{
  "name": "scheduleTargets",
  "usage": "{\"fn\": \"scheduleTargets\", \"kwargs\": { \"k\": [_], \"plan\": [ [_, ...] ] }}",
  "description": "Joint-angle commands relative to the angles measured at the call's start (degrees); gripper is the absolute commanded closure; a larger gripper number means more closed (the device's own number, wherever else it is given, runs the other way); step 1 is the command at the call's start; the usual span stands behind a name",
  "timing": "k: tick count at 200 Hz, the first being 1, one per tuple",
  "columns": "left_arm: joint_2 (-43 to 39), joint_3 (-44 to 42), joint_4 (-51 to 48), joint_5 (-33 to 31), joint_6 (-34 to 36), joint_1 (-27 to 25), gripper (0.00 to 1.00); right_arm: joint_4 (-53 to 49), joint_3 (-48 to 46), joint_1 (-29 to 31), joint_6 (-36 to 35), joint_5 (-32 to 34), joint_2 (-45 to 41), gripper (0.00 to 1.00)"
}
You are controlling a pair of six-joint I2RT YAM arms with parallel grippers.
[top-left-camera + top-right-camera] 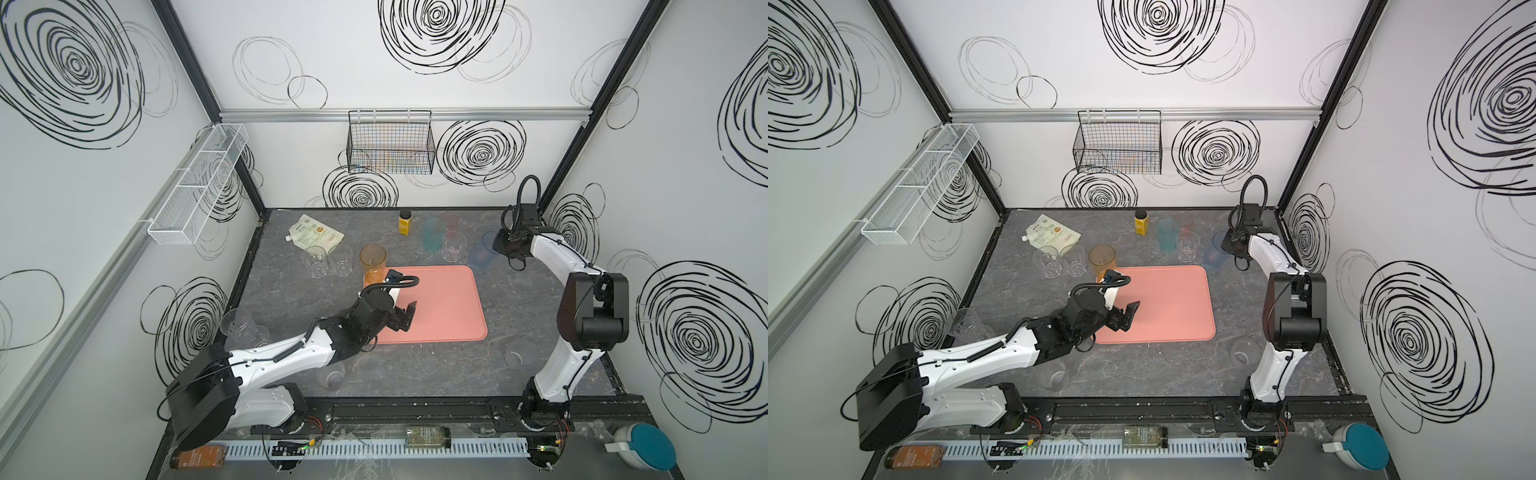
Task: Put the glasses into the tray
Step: 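Grasp the blue textured cup with the right gripper and lift it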
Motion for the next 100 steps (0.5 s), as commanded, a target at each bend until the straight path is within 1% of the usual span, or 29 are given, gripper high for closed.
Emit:
{"fn": "scheduleTargets", "kwargs": {
  "k": [1,28,58,70,100],
  "plan": [
    [-3.33,-0.06,0.94,-1.71,0.40,1.18,0.04,-3.09,1.24,0.82,-1.05,4.03,-3.11,0.93],
    [-6.21,-1.29,-0.21,-3.08,0.73,3.01,0.04,-6.74,4.08,1.46,-2.04,5.36,-4.49,0.99],
    [-11.19,-1.57,-3.32,-2.00,0.18,6.51,0.04,-11.98,7.13,3.85,-3.95,10.54,-7.95,1.00],
    [-13.30,-1.74,-4.57,-1.37,-0.17,8.63,0.04,-14.52,8.26,5.39,-4.98,12.48,-9.30,1.00],
    [-17.54,-1.54,-9.37,-0.58,-2.23,15.99,0.04,-21.95,12.54,12.09,-8.65,17.83,-11.48,1.00]
  ]
}}
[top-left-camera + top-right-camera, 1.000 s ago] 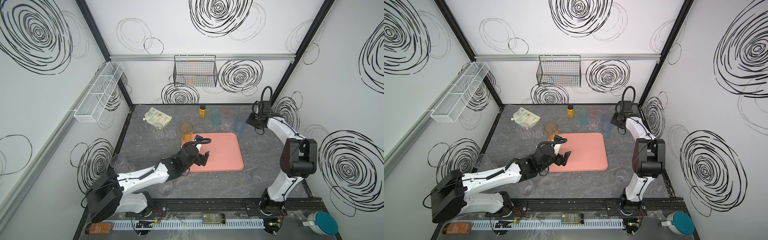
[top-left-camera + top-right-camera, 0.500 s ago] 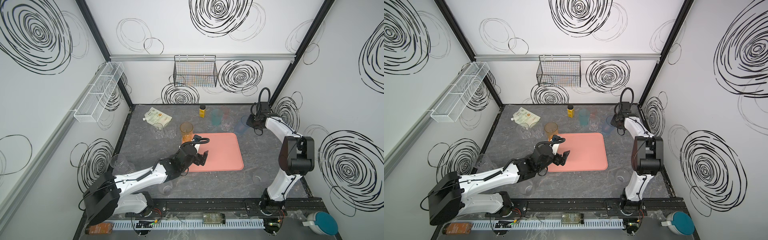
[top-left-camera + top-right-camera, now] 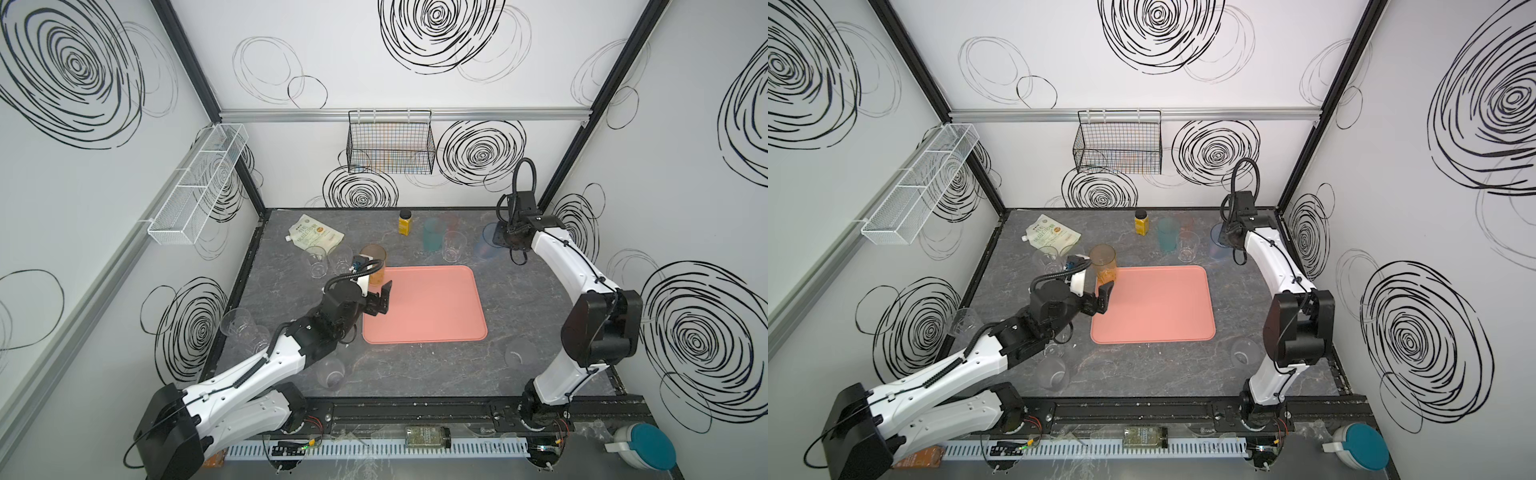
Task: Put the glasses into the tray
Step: 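Grasp the blue textured cup with the right gripper and lift it, then lower the blue cup onto the tray beside the yellow cup with the right gripper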
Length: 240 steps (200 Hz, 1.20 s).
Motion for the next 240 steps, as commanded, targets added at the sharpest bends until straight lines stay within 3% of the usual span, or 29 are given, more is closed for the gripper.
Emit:
{"fn": "scheduleTargets", "kwargs": {
  "k": [1,30,60,104,164,240],
  "plan": [
    [-3.03,-0.26,-3.74,0.18,-1.91,4.95,0.04,-8.26,4.43,4.98,-3.82,6.22,-3.55,1.00],
    [-3.25,0.21,-7.53,-4.14,-1.92,6.60,0.04,-10.71,6.47,10.16,-5.05,0.96,-4.36,1.00],
    [-1.79,0.54,-9.03,-0.82,-5.47,7.76,0.03,-11.65,8.70,19.28,-2.70,-1.71,-0.75,1.00],
    [0.06,0.70,-8.48,2.86,-7.91,8.47,0.03,-8.89,10.35,25.45,0.26,-5.01,7.66,1.00],
    [-0.40,-1.55,-6.67,3.09,-8.22,8.94,0.04,-14.24,22.94,31.06,1.53,0.87,22.74,1.00],
    [-0.57,-2.17,-6.25,2.94,-8.48,8.94,0.04,-14.05,26.95,30.80,0.79,-0.25,28.23,1.00]
  ]
}}
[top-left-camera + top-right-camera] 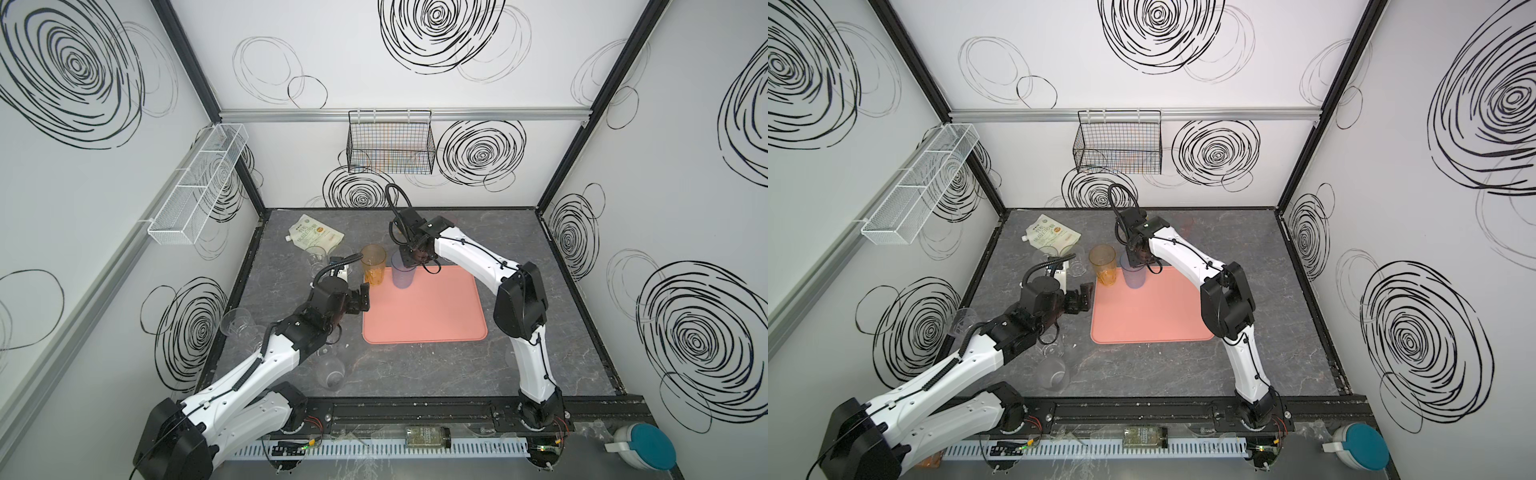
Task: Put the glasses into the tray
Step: 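Lower the blue cup onto the tray beside the yellow cup with the right gripper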
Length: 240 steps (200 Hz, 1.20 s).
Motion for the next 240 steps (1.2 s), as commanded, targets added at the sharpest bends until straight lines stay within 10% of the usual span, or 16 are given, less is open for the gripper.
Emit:
{"fn": "scheduleTargets", "kwargs": {
  "k": [1,157,240],
  "plan": [
    [-0.57,-0.40,2.74,0.31,-0.75,0.39,0.04,-1.59,2.01,-0.25,0.22,1.25,1.45,1.00],
    [-0.43,-0.57,3.07,0.54,-1.62,0.92,0.04,-1.68,4.93,-0.89,-0.36,1.81,4.86,1.00],
    [0.78,-0.48,3.65,0.79,-1.62,0.92,0.04,-4.89,11.55,-0.87,-0.18,0.34,4.14,0.61]
  ]
}}
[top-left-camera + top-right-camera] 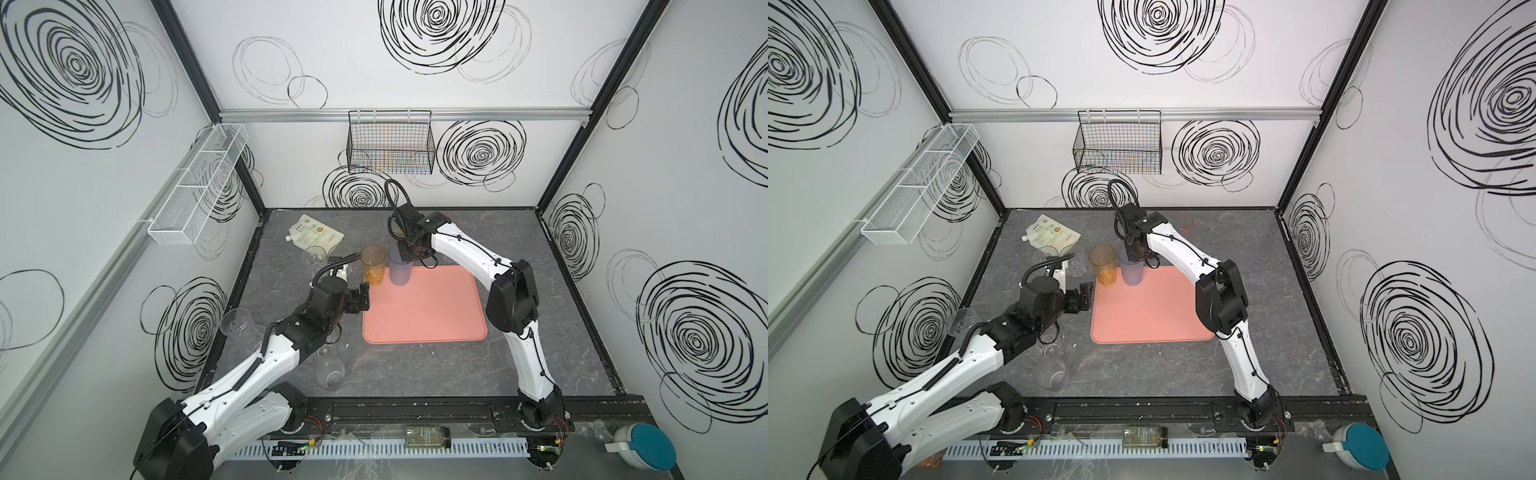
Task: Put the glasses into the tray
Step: 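Lower the blue cup onto the tray beside the yellow cup with the right gripper, then open the right gripper and move it over the teal dotted cup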
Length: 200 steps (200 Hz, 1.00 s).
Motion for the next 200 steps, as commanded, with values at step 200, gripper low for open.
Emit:
{"fn": "scheduleTargets", "kwargs": {
  "k": [200],
  "plan": [
    [18.76,3.10,15.63,1.04,2.64,-15.86,0.04,13.51,-0.07,-21.75,1.25,-11.16,-1.29,0.54]
  ]
}}
